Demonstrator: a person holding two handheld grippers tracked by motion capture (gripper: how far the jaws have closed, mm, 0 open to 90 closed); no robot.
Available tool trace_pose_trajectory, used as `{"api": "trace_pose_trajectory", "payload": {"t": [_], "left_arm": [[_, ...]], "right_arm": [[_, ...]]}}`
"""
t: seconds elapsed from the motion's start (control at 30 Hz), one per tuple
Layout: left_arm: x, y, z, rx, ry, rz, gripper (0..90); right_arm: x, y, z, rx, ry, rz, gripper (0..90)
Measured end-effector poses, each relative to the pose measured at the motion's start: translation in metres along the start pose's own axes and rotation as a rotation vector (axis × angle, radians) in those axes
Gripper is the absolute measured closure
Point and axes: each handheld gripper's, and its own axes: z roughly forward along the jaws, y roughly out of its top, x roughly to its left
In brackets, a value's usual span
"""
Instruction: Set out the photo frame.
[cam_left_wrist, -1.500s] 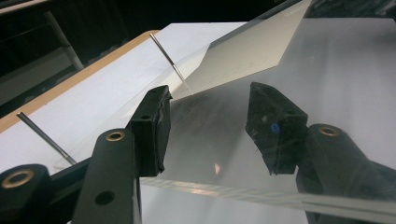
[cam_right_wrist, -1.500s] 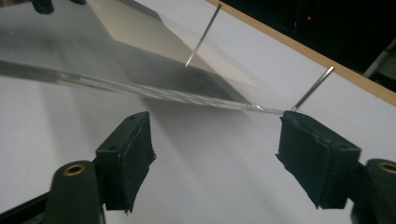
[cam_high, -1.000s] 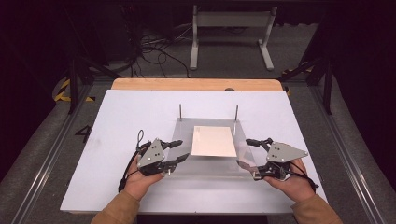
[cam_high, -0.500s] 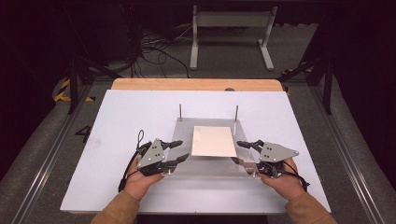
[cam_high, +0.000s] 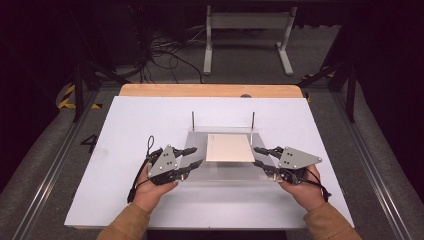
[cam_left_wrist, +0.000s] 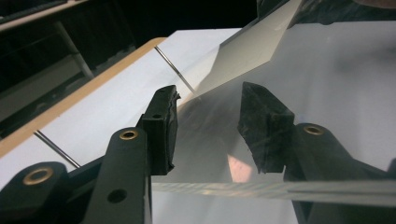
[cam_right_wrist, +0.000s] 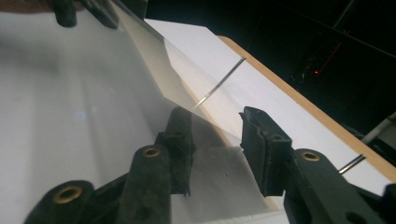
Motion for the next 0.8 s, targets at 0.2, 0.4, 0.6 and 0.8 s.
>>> {"api": "trace_pose_trajectory", "payload": {"t": [0.2,0.4,0.6,0.8], "left_arm": [[0.002,0.011,0.001,-0.004,0.018,0.028,57.7],[0.001,0.02,0.003,-0.005,0.009,0.053,58.8],[-0.001,0.03,-0.003,-0.017,-0.011,0.076,60.4],[-0.005,0.043,-0.015,-0.023,-0.023,0.105,61.2]], "right_arm": [[-0.01,0.011,-0.001,0.026,0.004,0.006,63.6],[-0.013,0.014,-0.002,0.03,0.01,0.024,63.6],[-0.014,0.02,-0.009,0.028,0.031,0.043,64.2],[-0.009,0.031,-0.019,0.025,0.042,0.036,65.5]]}}
